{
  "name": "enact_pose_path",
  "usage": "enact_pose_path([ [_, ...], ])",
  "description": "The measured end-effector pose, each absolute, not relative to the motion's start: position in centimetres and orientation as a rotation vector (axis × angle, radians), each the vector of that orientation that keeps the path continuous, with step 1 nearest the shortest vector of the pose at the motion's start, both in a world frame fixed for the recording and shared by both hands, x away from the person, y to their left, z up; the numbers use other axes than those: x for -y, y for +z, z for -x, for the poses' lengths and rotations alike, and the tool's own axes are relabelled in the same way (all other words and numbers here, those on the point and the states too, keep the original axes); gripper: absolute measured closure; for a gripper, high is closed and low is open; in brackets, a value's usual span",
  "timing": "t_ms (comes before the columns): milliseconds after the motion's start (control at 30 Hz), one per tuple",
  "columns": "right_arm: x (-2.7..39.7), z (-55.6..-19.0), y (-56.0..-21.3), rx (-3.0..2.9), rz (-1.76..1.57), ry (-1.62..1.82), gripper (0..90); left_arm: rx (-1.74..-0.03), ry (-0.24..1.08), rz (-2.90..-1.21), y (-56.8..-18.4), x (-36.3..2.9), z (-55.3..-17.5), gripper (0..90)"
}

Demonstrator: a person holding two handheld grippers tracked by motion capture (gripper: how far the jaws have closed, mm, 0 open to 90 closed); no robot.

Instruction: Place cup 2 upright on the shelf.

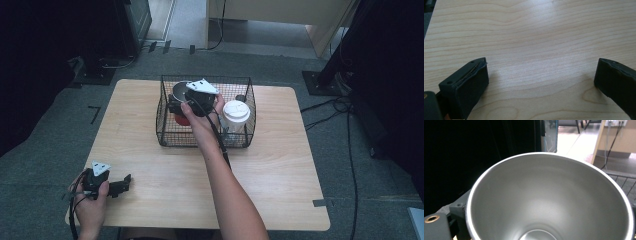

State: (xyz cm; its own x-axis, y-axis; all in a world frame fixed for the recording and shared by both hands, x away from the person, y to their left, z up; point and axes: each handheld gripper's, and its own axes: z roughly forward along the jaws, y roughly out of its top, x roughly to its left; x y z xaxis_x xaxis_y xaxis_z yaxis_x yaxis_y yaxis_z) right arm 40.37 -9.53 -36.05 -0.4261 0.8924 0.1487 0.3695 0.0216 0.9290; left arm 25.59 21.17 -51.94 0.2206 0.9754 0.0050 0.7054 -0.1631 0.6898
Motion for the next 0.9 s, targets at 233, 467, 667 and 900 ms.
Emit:
enact_pose_path([
  [233,8.7,-41.5,-38.0,-1.863,-1.33,1.35,6.9,-1.544,0.616,-1.942,-51.9,-21.2,-25.7,0.0],
  [467,7.9,-42.5,-40.0,-1.881,-1.394,1.335,6.9,-1.543,0.618,-1.941,-51.9,-21.2,-25.7,0.0],
  [667,7.2,-43.0,-41.1,-1.912,-1.432,1.318,6.9,-1.544,0.616,-1.941,-51.9,-21.2,-25.7,0.0],
  [900,6.9,-43.4,-41.9,-1.947,-1.458,1.268,6.9,-1.544,0.621,-1.943,-51.9,-21.2,-25.7,0.0],
])
